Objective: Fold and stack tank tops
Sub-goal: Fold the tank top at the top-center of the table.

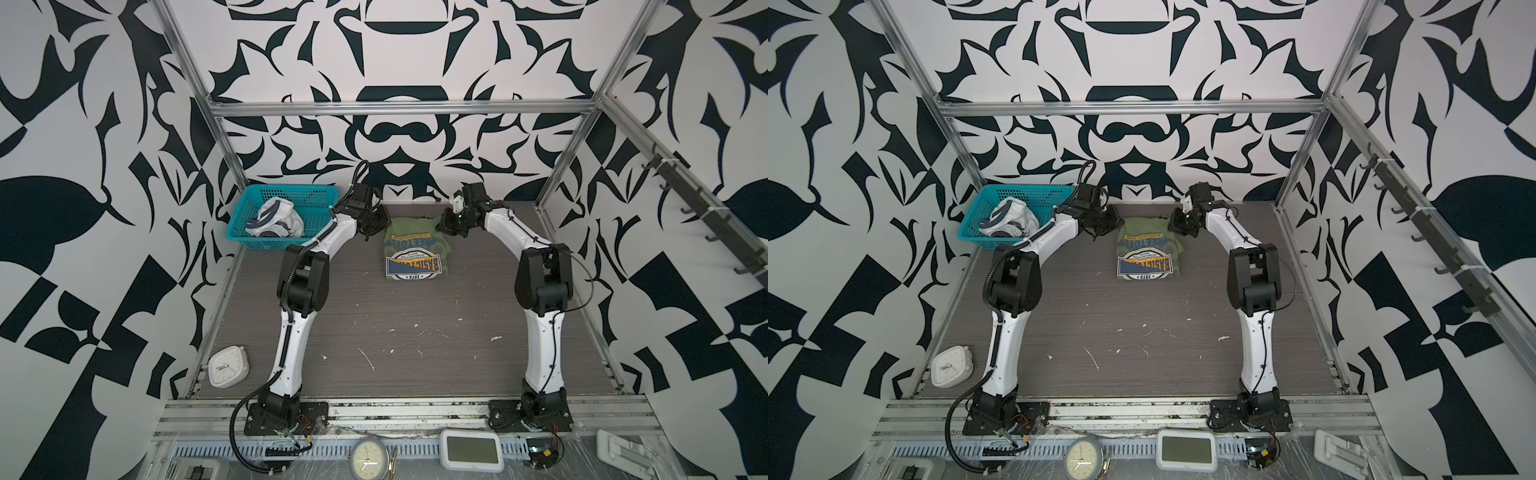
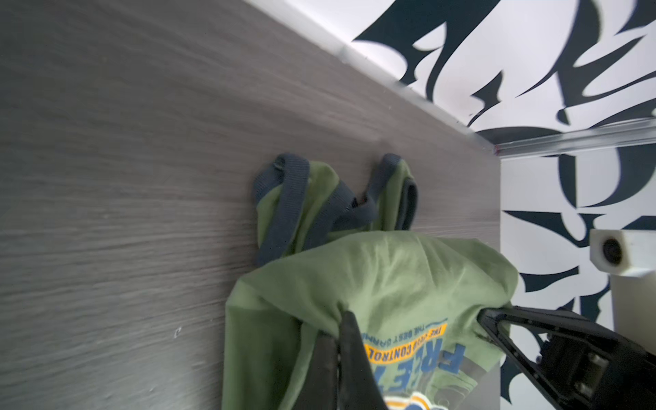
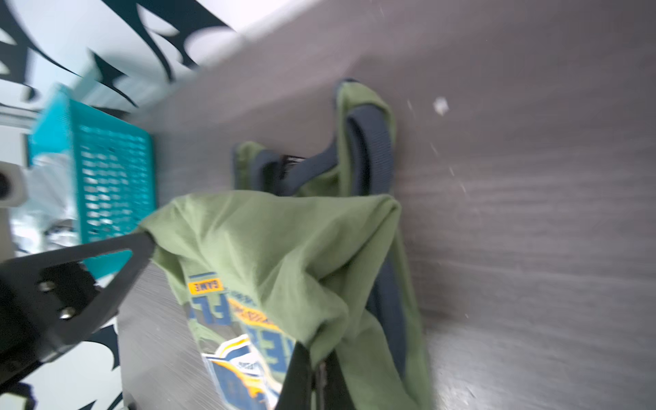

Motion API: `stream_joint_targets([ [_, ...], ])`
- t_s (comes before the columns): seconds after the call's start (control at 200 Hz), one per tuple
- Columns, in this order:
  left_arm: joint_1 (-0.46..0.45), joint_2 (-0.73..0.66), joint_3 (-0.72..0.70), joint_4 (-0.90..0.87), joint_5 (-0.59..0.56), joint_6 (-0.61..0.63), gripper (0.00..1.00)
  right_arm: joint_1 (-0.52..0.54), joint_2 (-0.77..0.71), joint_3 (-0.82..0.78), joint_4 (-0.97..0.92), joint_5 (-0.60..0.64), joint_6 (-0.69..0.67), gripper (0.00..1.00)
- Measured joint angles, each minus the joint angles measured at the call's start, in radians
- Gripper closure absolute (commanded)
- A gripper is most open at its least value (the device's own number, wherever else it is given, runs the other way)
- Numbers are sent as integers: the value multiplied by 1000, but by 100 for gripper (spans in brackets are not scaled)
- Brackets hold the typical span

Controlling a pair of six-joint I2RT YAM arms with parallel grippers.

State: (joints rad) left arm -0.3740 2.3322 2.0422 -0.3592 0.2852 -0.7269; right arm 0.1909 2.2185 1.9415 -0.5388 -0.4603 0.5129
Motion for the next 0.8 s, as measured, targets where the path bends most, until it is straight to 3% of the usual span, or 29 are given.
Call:
stream_joint_targets([
  [0.09, 5, 33, 85, -4, 0, -6, 100, -10, 37, 69, -2, -11, 7, 100],
  [0.325, 23, 227, 322, -37, 10, -18, 82, -30, 225, 217, -22, -31, 16, 100],
  [0.55, 48, 389, 431, -82, 32, -42, 53, -51, 370, 327, -61, -48, 56, 68],
  [0.695, 74, 384, 434, -95, 40, -54, 30, -53, 354, 351, -94, -24, 40, 54],
  [0.8, 86, 343, 414, -106, 28, -30, 20, -55, 314, 344, -127, 10, 16, 47],
])
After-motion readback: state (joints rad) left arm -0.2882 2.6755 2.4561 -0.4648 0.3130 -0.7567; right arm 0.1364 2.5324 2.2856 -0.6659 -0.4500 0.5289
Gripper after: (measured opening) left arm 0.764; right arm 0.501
